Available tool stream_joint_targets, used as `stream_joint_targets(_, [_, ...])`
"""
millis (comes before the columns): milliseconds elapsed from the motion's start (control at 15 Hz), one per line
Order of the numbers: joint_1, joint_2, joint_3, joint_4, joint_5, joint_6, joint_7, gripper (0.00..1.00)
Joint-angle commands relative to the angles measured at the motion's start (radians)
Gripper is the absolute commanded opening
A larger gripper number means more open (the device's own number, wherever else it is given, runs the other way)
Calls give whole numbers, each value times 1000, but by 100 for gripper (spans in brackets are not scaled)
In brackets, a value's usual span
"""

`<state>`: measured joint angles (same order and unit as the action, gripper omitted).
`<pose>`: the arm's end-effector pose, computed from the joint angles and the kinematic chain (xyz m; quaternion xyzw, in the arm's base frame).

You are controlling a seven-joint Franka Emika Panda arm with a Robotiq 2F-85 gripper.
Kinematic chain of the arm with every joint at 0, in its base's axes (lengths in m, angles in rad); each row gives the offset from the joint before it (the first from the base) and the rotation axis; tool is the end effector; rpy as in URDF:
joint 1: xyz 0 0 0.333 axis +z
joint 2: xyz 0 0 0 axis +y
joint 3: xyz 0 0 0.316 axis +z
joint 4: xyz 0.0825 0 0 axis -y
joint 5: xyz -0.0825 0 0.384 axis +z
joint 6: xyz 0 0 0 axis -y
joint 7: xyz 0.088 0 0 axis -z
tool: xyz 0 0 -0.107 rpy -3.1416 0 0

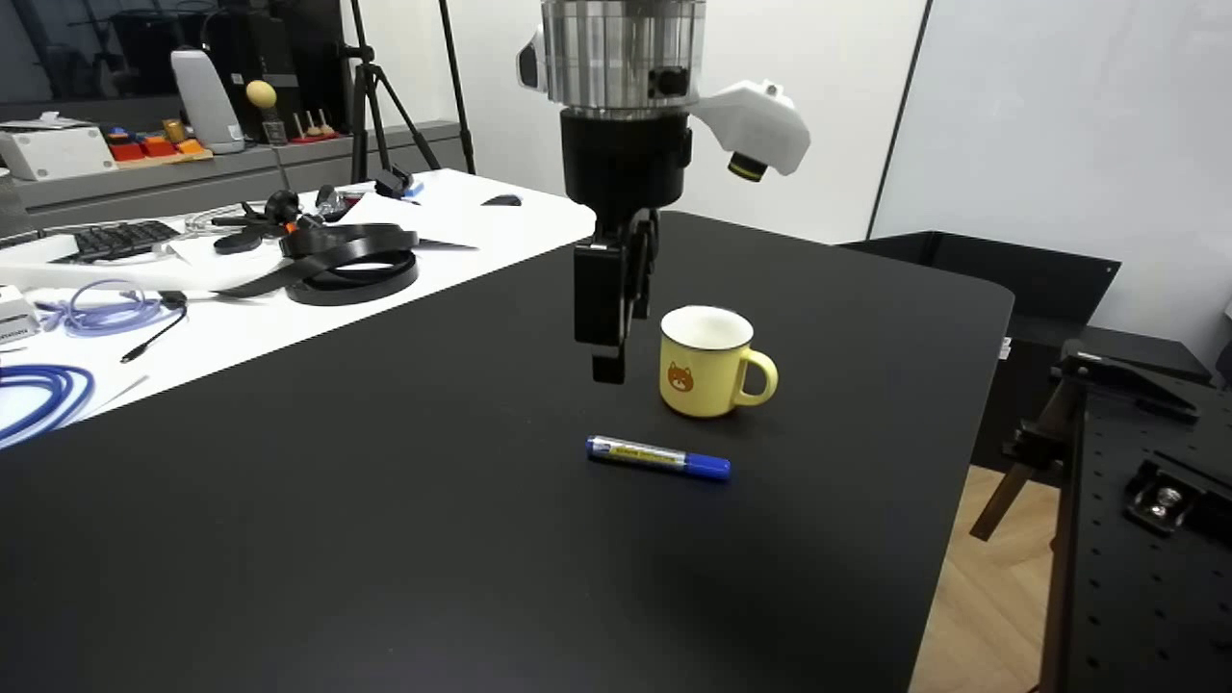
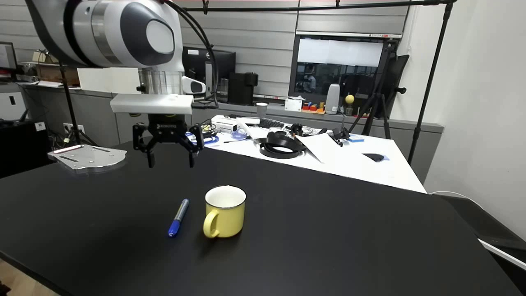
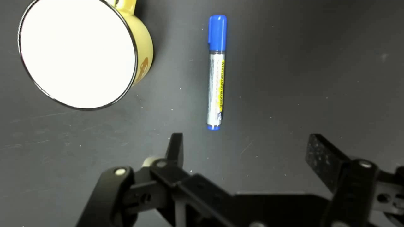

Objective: Put the blue marker in the yellow mug

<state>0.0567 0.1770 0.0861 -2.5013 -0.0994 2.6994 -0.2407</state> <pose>0.4670 0.0716 0.2181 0.9722 0.2335 0.0105 0.0147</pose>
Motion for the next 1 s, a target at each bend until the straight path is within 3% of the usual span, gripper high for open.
stream_joint_targets(0, [13, -10, -19, 2, -53, 15, 61, 100])
stream_joint_targets(400, [40, 81, -102, 7, -238, 103, 228, 100])
stream_joint_targets(933, [77, 198, -96, 20, -193, 146, 214, 100])
